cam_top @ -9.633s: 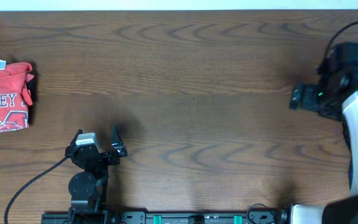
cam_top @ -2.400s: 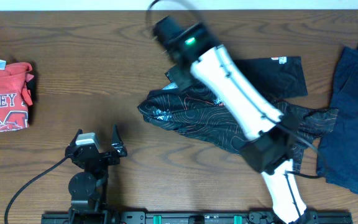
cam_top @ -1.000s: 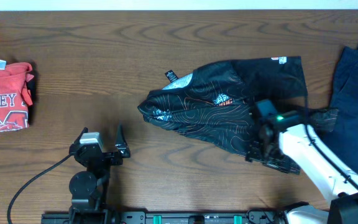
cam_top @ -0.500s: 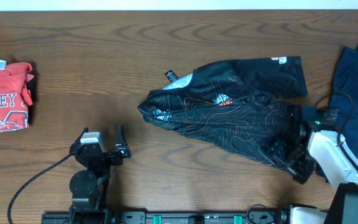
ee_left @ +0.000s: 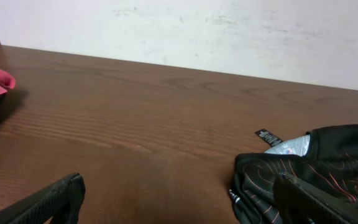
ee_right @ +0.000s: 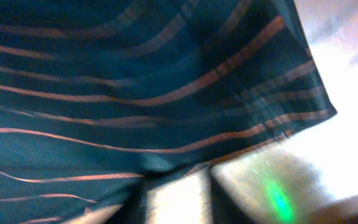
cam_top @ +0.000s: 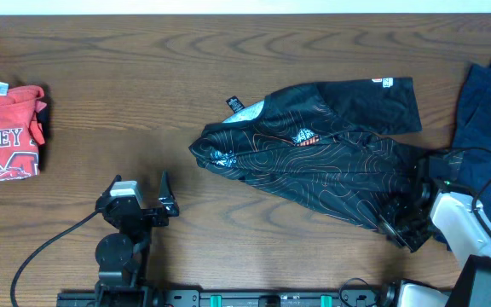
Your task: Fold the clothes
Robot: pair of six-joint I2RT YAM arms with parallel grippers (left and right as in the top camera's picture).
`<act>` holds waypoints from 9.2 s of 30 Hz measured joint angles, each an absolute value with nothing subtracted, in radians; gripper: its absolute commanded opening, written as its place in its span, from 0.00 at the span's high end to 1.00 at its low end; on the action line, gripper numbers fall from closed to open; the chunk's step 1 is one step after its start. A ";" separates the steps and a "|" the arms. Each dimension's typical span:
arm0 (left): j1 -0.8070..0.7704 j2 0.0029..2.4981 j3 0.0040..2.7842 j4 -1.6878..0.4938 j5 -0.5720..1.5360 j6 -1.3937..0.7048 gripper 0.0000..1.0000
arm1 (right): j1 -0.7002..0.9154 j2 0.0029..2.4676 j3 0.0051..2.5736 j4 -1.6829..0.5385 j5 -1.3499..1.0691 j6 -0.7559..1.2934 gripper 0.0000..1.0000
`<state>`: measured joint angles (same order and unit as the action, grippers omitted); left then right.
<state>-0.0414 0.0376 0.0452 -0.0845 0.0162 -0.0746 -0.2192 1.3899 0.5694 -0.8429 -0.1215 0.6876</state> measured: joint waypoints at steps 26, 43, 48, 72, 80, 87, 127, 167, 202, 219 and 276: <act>-0.041 0.048 0.045 -0.085 0.029 -0.117 0.02 | -0.234 1.391 0.573 -0.799 -0.162 0.638 0.99; -0.041 0.126 0.045 -0.080 0.107 -0.175 0.94 | -0.234 1.394 0.575 -0.826 -0.152 0.577 0.99; -0.041 0.229 0.045 -0.079 0.109 -0.184 0.95 | -0.234 1.401 0.585 -0.863 -0.118 0.550 0.99; -0.122 0.780 0.262 -0.050 0.186 -0.187 0.94 | -0.113 1.414 1.187 -1.038 -0.026 0.545 0.99; -0.315 0.942 0.279 0.049 0.194 -0.233 0.83 | -0.018 1.414 1.269 -1.054 0.003 0.545 0.99; -0.442 1.108 0.279 0.151 0.204 -0.342 0.51 | -0.007 1.414 1.272 -1.098 0.019 0.544 0.99; -0.460 1.472 0.287 0.559 0.113 -0.707 0.94 | -0.007 1.414 1.274 -1.163 0.027 0.531 0.99; -0.472 0.942 0.860 -0.227 -0.245 -0.118 0.94 | -0.060 1.417 1.790 -1.246 0.140 0.424 0.98; -0.465 1.031 1.576 -0.635 -0.369 0.074 0.94 | -0.081 1.528 2.390 -1.615 0.088 0.344 0.98; -0.670 1.459 1.568 -0.006 -0.099 -0.053 0.94 | 0.001 1.676 2.387 -1.632 0.057 0.344 0.98; -0.508 1.520 1.613 -0.490 -0.321 -0.045 0.94 | 0.458 1.733 1.322 -1.143 -0.157 0.352 0.51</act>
